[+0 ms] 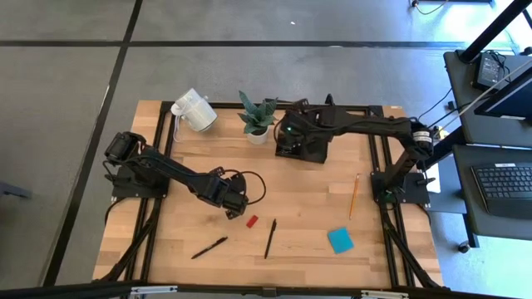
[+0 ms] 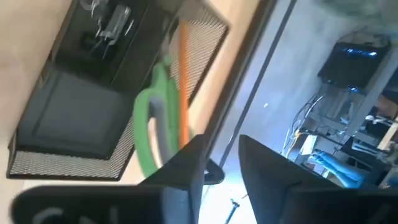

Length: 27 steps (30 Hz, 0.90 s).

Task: Pick and place office supplies into organizer
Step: Put the red eraser into the desk organizer

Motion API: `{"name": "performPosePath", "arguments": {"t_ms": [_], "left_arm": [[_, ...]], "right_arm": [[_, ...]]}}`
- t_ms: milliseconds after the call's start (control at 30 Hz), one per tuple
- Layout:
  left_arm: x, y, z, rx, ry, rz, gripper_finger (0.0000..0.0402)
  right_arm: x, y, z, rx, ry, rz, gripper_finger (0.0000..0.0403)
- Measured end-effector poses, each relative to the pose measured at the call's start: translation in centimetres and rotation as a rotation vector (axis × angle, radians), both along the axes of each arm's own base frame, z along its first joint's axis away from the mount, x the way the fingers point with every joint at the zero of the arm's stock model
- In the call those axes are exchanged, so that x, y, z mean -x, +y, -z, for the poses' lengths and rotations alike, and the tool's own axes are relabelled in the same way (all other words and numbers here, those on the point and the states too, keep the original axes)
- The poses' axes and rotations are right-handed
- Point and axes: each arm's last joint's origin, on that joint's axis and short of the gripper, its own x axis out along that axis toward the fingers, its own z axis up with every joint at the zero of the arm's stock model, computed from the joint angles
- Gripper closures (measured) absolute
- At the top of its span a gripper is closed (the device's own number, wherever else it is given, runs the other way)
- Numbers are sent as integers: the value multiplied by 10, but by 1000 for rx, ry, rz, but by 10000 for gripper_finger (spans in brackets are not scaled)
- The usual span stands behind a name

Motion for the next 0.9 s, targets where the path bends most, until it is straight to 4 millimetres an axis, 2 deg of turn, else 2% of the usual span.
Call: {"name": "performPosePath", "arguments": {"t_ms": [133,267,433,500,600,700,900], "left_arm": [[0,0,0,4,2,1,298],[-1,-1,-1,26,-1,4,298],[-17,-5,-6,99,-154,28,293],[-25,-8,-8,166,-208,83,290],[-34,-11,-12,215,-289,155,283],[-39,-12,-16,263,-334,210,274],[-40,-18,-7,324,-288,265,245]], "right_arm": [[-2,2,-23,10,-48,7,257],[5,6,-53,-31,-127,111,231],[28,24,-87,-331,-338,174,220],[40,35,-91,-407,-391,165,220],[57,51,-86,-397,-457,164,220],[78,67,-73,-336,-526,181,220],[110,92,-22,-364,-643,174,220]]}}
